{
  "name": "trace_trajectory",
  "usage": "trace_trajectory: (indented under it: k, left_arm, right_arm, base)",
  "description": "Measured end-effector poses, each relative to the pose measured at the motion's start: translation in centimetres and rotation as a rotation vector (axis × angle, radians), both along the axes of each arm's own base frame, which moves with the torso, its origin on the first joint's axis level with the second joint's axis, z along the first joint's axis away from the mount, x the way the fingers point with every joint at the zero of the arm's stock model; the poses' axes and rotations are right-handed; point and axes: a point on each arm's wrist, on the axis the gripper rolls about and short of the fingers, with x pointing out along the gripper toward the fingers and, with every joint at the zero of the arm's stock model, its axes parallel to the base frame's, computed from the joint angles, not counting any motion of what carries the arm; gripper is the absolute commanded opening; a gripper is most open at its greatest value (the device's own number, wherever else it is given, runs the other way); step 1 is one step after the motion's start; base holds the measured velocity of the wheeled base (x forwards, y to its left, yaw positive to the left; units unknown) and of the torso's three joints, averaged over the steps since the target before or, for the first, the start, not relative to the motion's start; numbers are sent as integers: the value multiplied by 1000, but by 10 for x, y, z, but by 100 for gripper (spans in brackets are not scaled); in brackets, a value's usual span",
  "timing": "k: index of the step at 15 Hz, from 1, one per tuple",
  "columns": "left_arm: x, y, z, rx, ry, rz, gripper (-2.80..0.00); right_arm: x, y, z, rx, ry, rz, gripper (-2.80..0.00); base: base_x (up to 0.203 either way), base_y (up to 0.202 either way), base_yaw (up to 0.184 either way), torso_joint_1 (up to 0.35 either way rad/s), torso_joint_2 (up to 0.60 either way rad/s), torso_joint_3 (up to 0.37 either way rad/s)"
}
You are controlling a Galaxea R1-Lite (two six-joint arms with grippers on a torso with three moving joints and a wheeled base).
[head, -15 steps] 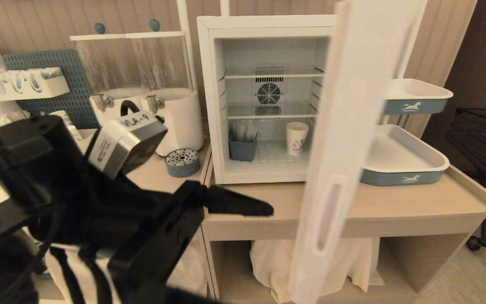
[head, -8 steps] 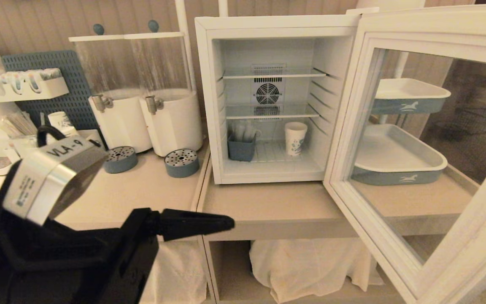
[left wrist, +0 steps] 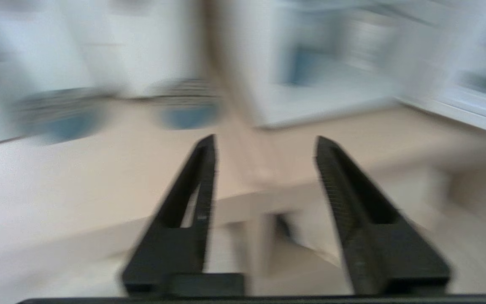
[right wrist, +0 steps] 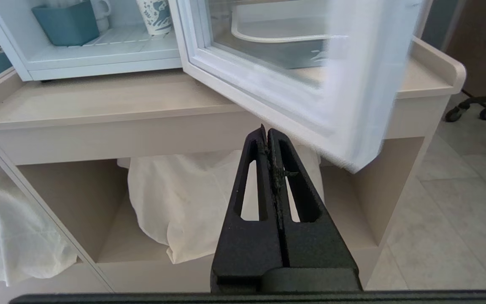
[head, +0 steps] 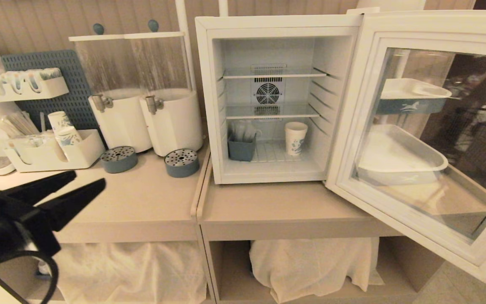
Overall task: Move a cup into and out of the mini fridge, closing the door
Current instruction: Take the paper cup out of the freezer
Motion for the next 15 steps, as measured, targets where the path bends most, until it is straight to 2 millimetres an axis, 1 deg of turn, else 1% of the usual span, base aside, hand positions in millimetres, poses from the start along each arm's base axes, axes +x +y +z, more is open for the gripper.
trace_trajectory:
  k: [1,3,5,8,10,12,13,15]
  left_arm:
    - [-10,8,2,6,-7,87,-280]
    - [-32,22,5,10,-16,200,-280]
    - [-66,40,8,-6,-36,313,-280]
    - [-110,59,-1,-23,-29,497,-280]
    - [-134,63,-13,-68,-3,605,-280]
    - [-152,64,-29,-146,79,674,-280]
    - [-160,64,-30,-179,92,688,-280]
    - [-177,62,-24,-212,79,715,-280]
  right_arm:
    - [0,0,0,-1,-1,0,-280]
    - [0,0,0,0,0,0,-280]
    - [0,0,0,0,0,0,-280]
    - [0,0,0,-1,1,0,-280]
    - [0,0,0,-2,2,0,-280]
    - [0,0,0,-1,4,-1,-280]
    - [0,0,0,-1,8,-1,-280]
    - [0,0,0,-1,12,-1,-280]
  base:
    - [0,0,0,0,0,0]
    - [0,0,0,0,0,0]
    - [0,0,0,0,0,0]
    - [0,0,0,0,0,0]
    - [0,0,0,0,0,0]
    - [0,0,0,0,0,0]
    - [0,0,0,0,0,0]
    - [0,0,0,0,0,0]
